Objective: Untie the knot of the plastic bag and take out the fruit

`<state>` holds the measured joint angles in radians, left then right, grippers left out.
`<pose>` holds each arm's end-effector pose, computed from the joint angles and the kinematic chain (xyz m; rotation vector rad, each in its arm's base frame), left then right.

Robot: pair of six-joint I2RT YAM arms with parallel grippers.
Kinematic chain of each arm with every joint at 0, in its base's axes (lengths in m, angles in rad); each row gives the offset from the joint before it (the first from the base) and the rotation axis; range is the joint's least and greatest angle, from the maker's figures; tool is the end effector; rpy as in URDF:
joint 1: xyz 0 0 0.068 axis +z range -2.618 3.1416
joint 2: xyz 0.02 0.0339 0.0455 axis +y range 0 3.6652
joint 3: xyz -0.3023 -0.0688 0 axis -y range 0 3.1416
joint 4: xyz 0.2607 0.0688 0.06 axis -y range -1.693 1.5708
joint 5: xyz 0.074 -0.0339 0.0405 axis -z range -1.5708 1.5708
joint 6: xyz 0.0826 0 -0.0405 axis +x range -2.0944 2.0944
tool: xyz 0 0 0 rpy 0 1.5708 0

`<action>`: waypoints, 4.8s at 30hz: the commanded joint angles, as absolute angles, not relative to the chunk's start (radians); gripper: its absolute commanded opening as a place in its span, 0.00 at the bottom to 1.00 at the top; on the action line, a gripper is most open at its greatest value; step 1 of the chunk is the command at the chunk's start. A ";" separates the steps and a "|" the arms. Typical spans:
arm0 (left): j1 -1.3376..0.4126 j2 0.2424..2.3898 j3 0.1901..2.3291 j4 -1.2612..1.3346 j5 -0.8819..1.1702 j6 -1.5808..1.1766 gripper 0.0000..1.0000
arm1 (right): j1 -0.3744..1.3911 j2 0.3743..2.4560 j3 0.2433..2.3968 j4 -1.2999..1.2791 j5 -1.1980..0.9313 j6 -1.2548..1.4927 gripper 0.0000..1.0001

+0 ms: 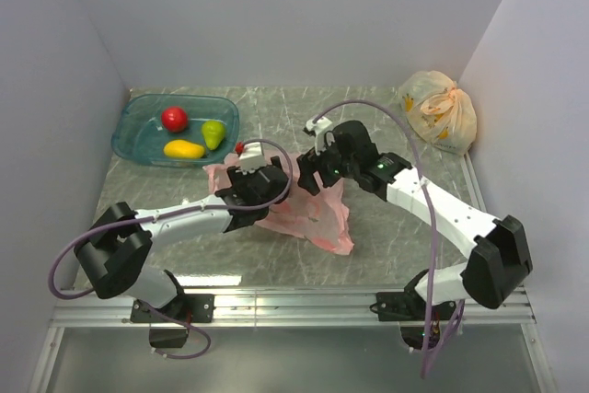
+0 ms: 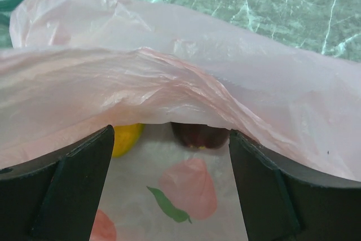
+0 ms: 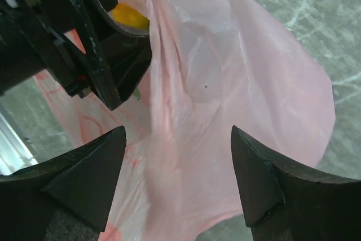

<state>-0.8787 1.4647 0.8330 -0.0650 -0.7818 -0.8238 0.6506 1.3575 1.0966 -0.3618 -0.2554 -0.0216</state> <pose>0.2589 -0.2212 0.2235 -0.3317 2.0203 -0.1604 0.2646 0.2276 0.3099 -0.8770 2.0634 0.6282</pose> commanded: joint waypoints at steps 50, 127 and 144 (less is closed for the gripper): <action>-0.842 1.979 0.983 0.545 -0.660 -0.587 0.79 | 0.680 1.344 1.011 -0.074 -0.195 0.385 0.00; -0.932 1.127 0.888 -0.223 -0.549 -0.718 0.91 | 0.583 1.177 0.930 -0.199 0.003 0.314 0.00; -0.966 1.735 1.042 0.078 -0.834 -0.620 0.96 | 0.586 1.095 0.957 -0.287 -0.087 0.325 0.00</action>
<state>-0.9977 1.7142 0.9970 -0.0555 -0.7368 -0.6720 0.5846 1.1416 0.9154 -0.2737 -0.0513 0.3191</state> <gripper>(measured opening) 0.952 0.007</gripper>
